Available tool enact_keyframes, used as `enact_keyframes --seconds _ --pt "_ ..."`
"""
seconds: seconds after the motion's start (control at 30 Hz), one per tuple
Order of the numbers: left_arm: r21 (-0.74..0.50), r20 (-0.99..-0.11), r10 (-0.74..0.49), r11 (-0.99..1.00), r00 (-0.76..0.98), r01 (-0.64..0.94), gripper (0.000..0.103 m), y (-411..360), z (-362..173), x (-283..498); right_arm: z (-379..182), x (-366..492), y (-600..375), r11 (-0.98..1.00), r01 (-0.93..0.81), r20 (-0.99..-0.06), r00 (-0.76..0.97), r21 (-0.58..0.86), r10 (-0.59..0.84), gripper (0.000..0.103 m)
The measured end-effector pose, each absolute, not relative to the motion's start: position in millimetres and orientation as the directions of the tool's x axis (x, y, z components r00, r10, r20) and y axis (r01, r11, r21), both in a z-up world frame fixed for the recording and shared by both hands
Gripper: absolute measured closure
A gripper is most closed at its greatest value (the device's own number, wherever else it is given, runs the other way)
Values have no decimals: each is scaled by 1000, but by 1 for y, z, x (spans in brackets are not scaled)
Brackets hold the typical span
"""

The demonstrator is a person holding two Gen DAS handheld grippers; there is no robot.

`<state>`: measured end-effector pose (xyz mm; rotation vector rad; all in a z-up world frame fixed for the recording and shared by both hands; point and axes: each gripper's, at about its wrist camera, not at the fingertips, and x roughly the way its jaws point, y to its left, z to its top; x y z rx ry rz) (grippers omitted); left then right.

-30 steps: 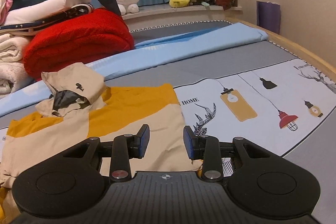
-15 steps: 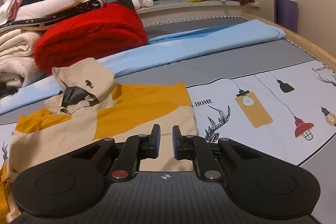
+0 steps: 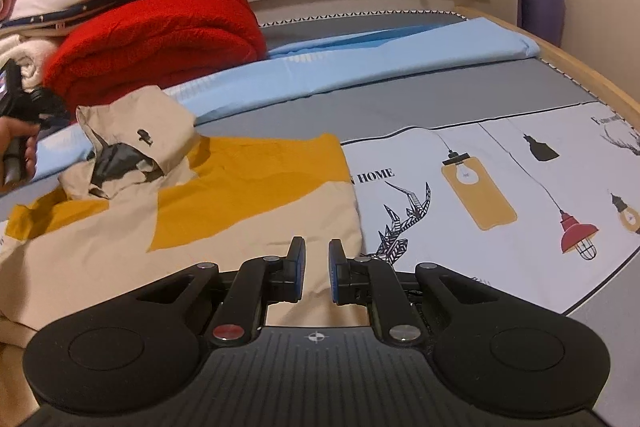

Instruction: Fold large clothes

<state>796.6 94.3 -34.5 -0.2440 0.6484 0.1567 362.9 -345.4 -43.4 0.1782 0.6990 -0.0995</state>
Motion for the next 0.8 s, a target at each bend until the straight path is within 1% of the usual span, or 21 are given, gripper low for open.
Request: enact_keyframes --seconds 0.03,0.2,0.27,0.3,0.33,0.4,0.47,0.57,0.63,0.7,0.73,0.77,0.8 --pt "-181 -612 71 957 788 -227 73 95 -38 800 -45 364 -345 981 149 -652 757 127 -31 90" --pt "-179 -608 90 952 789 -246 74 93 -47 815 -50 367 -346 981 148 -665 746 122 -30 90" --pt "-172 -591 94 956 801 -239 84 91 -44 815 -51 368 -347 981 151 -668 744 123 -31 90" --pt "-160 -583 97 960 807 -231 99 88 -43 814 -51 368 -347 981 149 -668 744 125 -28 90" --pt "-138 -579 97 967 809 -215 102 85 -41 811 -51 367 -346 982 144 -665 747 122 -27 90" --pt "-116 -547 82 978 833 -173 102 78 -30 799 -49 366 -346 984 138 -658 753 109 -33 90" --pt "-125 -503 37 985 864 -115 102 71 -12 777 -44 364 -348 983 141 -649 760 117 -32 90" --pt "-102 -427 -66 994 902 25 102 48 17 719 -34 360 -351 979 145 -634 773 142 -22 90" --pt "-71 -369 -162 987 915 146 102 30 35 655 -26 357 -353 978 143 -620 785 152 -19 90" --pt "-35 -309 -273 961 911 276 102 16 47 572 -16 353 -356 973 150 -597 802 175 -16 90" --pt "-24 -299 -317 946 900 325 102 11 48 532 -12 351 -358 970 153 -587 809 190 -13 90" --pt "-23 -318 -361 927 877 374 102 8 44 488 -8 348 -359 966 155 -576 817 208 -7 90" --pt "-18 -358 -381 916 853 401 101 5 36 456 -5 346 -361 962 157 -568 823 225 -1 90"
